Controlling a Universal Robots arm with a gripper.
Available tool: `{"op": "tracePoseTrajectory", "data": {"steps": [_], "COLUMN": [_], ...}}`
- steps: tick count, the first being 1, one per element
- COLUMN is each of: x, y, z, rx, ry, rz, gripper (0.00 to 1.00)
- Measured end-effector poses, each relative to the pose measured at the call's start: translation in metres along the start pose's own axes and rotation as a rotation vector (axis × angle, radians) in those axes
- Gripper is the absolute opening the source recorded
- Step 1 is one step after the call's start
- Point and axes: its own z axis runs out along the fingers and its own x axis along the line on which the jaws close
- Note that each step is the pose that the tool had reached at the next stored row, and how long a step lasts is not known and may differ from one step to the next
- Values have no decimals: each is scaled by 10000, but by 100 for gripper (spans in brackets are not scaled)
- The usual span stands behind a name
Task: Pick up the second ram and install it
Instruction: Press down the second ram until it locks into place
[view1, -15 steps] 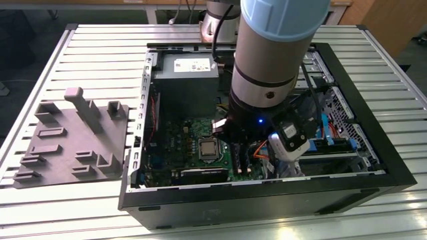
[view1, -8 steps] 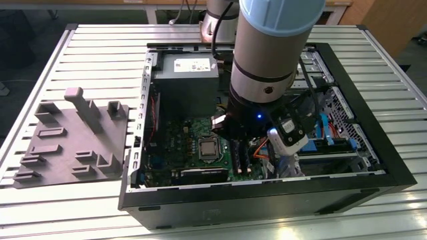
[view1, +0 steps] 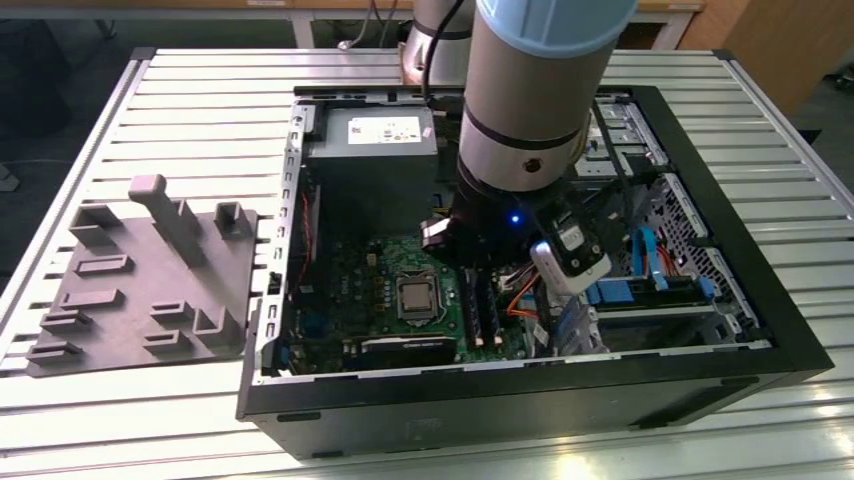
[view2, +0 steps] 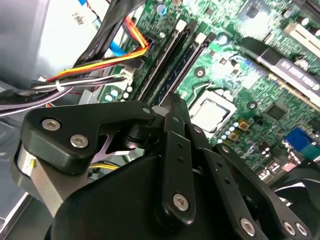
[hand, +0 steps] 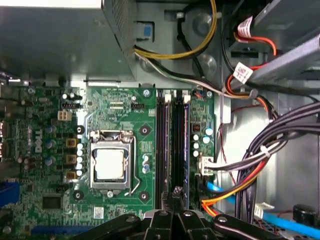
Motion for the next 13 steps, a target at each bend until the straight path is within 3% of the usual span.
{"op": "tracePoseTrajectory", "data": {"steps": [7,13], "x": [1,1], "y": [84,100], "z": [3,4], "rx": [0,0], "ry": [0,0], "rz": [0,0], "gripper": [11,11]}}
